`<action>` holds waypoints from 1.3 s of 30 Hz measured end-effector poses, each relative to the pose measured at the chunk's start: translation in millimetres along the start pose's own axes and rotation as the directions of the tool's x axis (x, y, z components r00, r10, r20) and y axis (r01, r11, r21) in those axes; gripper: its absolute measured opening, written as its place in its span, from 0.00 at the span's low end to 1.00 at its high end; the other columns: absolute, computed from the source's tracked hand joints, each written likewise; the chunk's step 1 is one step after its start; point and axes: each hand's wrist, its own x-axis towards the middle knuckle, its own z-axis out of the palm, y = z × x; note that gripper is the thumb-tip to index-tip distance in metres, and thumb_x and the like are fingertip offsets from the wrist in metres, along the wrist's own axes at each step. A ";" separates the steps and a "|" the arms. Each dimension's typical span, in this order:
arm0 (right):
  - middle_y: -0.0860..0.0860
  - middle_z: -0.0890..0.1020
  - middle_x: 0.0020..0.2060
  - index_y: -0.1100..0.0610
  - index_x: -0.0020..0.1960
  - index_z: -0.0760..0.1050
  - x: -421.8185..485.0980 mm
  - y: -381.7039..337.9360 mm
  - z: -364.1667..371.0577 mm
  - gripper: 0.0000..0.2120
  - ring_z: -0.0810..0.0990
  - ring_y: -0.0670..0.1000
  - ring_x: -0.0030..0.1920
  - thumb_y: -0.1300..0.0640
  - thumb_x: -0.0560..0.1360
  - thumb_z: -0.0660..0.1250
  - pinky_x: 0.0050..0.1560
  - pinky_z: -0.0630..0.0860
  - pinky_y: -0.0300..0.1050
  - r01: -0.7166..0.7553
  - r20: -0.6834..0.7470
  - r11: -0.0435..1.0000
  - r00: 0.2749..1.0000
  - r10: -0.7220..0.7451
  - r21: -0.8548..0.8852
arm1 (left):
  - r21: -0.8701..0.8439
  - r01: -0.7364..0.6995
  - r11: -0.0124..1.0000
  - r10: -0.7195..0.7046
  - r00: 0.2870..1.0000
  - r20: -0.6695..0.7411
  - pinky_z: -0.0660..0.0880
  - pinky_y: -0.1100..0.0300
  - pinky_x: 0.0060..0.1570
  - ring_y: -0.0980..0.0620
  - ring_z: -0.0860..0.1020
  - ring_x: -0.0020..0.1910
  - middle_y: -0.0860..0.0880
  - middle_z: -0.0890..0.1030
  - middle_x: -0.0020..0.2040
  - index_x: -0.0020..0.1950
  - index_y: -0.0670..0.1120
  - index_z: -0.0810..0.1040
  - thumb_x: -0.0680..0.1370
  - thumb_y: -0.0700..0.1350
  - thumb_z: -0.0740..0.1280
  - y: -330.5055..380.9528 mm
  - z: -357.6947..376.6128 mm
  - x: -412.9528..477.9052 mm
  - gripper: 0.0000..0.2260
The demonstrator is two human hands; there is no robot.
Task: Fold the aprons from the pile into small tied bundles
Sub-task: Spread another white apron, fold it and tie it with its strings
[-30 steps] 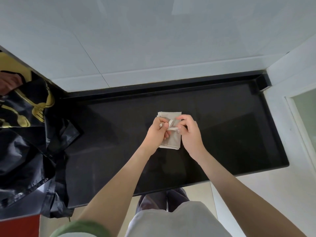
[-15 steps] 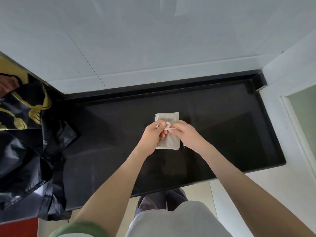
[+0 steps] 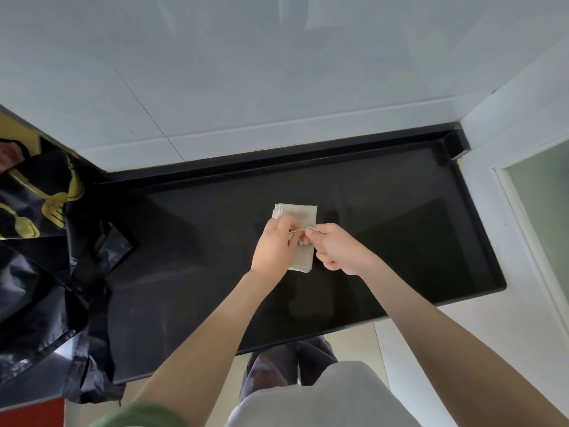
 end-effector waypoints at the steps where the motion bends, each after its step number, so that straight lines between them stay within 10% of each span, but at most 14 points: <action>1: 0.47 0.60 0.23 0.58 0.45 0.72 -1.7 -0.7 -0.5 0.15 0.53 0.46 0.23 0.52 0.83 0.54 0.23 0.50 0.40 -0.007 0.018 1.000 1.000 0.006 0.025 | 0.084 -0.060 0.995 0.065 0.996 -0.053 0.73 0.57 0.40 0.53 0.70 0.42 0.48 0.76 0.44 0.48 0.40 0.76 0.79 0.40 0.65 -0.6 2.8 -1.1 0.03; 6: 0.48 0.59 0.24 0.56 0.46 0.76 -2.4 -2.9 1.3 0.24 0.54 0.45 0.23 0.38 0.80 0.54 0.24 0.52 0.40 -0.150 -0.021 0.965 0.987 0.159 0.216 | 0.109 -0.068 0.992 0.083 0.987 -0.140 0.70 0.57 0.37 0.50 0.70 0.40 0.45 0.75 0.41 0.42 0.38 0.73 0.78 0.38 0.66 -5.3 11.9 -11.4 0.06; 13: 0.49 0.62 0.23 0.59 0.40 0.72 2.2 -7.6 0.9 0.09 0.56 0.45 0.22 0.59 0.79 0.63 0.24 0.54 0.39 -0.290 -0.022 0.932 0.953 0.302 0.219 | 0.066 -0.054 0.996 0.056 0.998 -0.036 0.67 0.60 0.38 0.48 0.72 0.42 0.41 0.75 0.46 0.48 0.35 0.74 0.78 0.38 0.66 -10.3 14.0 -16.0 0.05; 24: 0.49 0.61 0.24 0.58 0.37 0.67 5.9 8.4 13.6 0.12 0.56 0.45 0.22 0.63 0.79 0.56 0.22 0.53 0.39 -0.074 -0.152 0.824 0.970 0.190 0.561 | -0.300 0.195 0.934 -0.198 0.980 0.020 0.75 0.58 0.46 0.53 0.78 0.48 0.54 0.80 0.47 0.45 0.42 0.68 0.81 0.41 0.61 -8.2 -2.2 -12.0 0.06; 28: 0.48 0.64 0.23 0.58 0.35 0.65 9.0 6.1 16.5 0.13 0.59 0.45 0.21 0.66 0.77 0.53 0.22 0.55 0.39 -0.036 -0.282 0.878 0.940 0.192 0.477 | -0.384 0.282 0.879 -0.270 0.959 0.086 0.71 0.68 0.49 0.58 0.76 0.53 0.55 0.80 0.51 0.42 0.46 0.70 0.81 0.39 0.62 -8.3 -5.8 -14.7 0.07; 33: 0.51 0.73 0.35 0.61 0.43 0.73 7.5 27.3 18.6 0.09 0.69 0.48 0.34 0.59 0.80 0.58 0.34 0.66 0.41 0.032 -0.459 0.977 0.879 -0.127 -0.209 | -0.343 0.244 0.907 -0.245 0.969 0.043 0.71 0.65 0.50 0.56 0.74 0.50 0.52 0.76 0.49 0.38 0.47 0.70 0.78 0.37 0.65 -12.0 -6.5 -19.6 0.11; 39: 0.51 0.72 0.34 0.62 0.44 0.71 8.9 31.7 7.7 0.08 0.68 0.48 0.34 0.61 0.80 0.57 0.34 0.67 0.41 0.076 -0.521 0.954 0.824 -0.224 -0.291 | -0.423 0.369 0.827 -0.374 0.924 0.074 0.70 0.66 0.40 0.55 0.74 0.41 0.47 0.79 0.42 0.43 0.41 0.73 0.79 0.41 0.65 -19.9 -13.8 -19.4 0.06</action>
